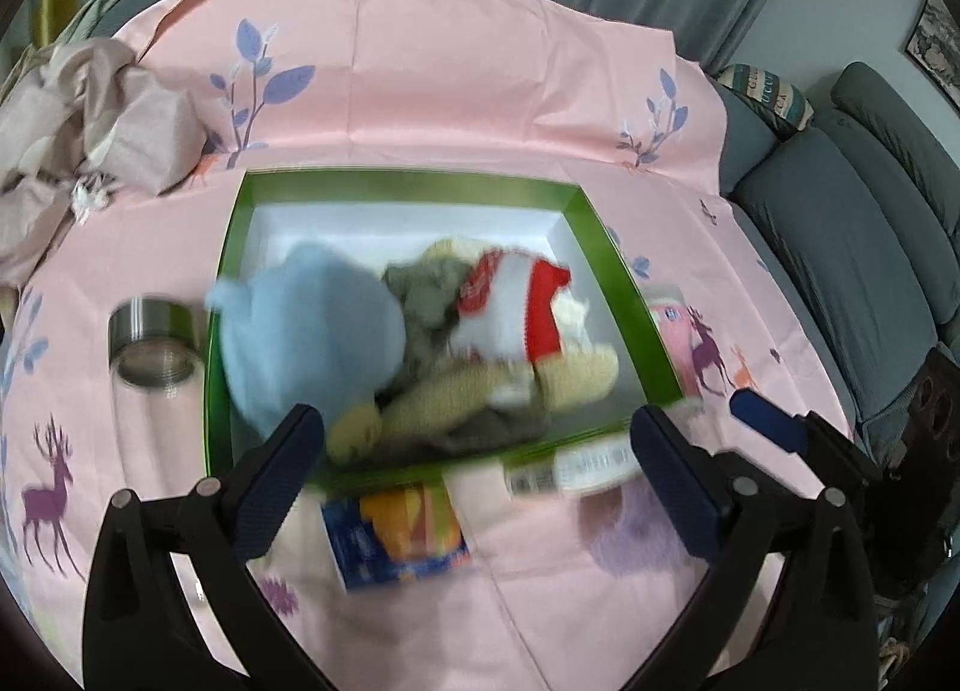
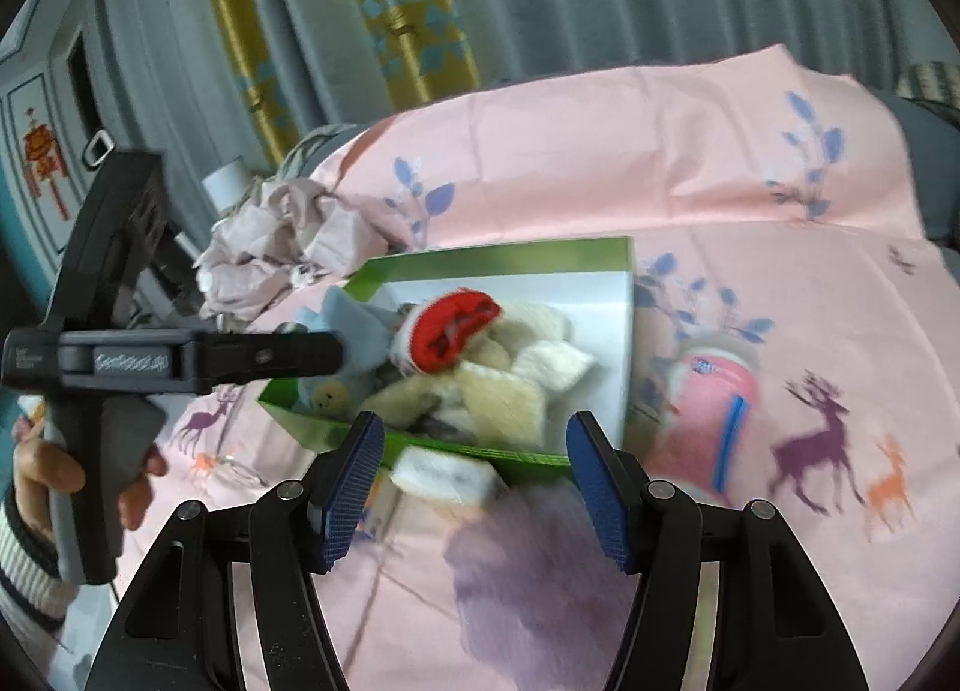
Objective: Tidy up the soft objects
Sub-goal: 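Withdraw the right tool up and away from the green box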
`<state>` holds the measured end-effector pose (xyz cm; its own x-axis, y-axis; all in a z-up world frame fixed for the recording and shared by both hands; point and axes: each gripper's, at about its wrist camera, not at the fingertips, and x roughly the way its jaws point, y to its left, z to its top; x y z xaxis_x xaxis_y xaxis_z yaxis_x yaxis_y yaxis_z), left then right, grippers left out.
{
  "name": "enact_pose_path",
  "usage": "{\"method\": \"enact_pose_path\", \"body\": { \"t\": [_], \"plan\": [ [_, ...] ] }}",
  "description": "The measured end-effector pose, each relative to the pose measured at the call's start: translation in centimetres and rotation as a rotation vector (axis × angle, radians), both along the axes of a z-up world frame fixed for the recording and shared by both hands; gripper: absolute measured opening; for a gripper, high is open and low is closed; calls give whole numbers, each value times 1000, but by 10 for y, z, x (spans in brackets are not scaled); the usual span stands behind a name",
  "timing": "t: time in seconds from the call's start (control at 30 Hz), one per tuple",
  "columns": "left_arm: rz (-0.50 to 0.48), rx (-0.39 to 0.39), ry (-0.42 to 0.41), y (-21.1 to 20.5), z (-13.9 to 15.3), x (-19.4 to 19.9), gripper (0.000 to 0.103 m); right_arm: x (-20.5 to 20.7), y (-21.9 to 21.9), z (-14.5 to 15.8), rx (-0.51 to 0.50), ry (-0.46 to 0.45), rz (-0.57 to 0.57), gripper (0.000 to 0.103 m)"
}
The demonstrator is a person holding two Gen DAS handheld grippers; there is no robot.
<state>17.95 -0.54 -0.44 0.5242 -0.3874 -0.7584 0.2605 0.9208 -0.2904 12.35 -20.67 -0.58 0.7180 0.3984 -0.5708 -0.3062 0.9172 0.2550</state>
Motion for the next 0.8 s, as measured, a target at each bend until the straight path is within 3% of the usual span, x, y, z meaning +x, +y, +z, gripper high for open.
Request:
{"method": "enact_pose_path", "body": {
  "t": [0.3,0.43,0.8],
  "plan": [
    [-18,-8,6,3,-17,-64,102,-48,-15,-21,-8,57,-47,65],
    [-14,48,-11,-2,-20,-90,102,-66,-18,-26,-3,75,-59,64],
    [4,84,-18,-7,-37,-130,102,-101,-24,-41,-36,103,-91,64]
  ]
}}
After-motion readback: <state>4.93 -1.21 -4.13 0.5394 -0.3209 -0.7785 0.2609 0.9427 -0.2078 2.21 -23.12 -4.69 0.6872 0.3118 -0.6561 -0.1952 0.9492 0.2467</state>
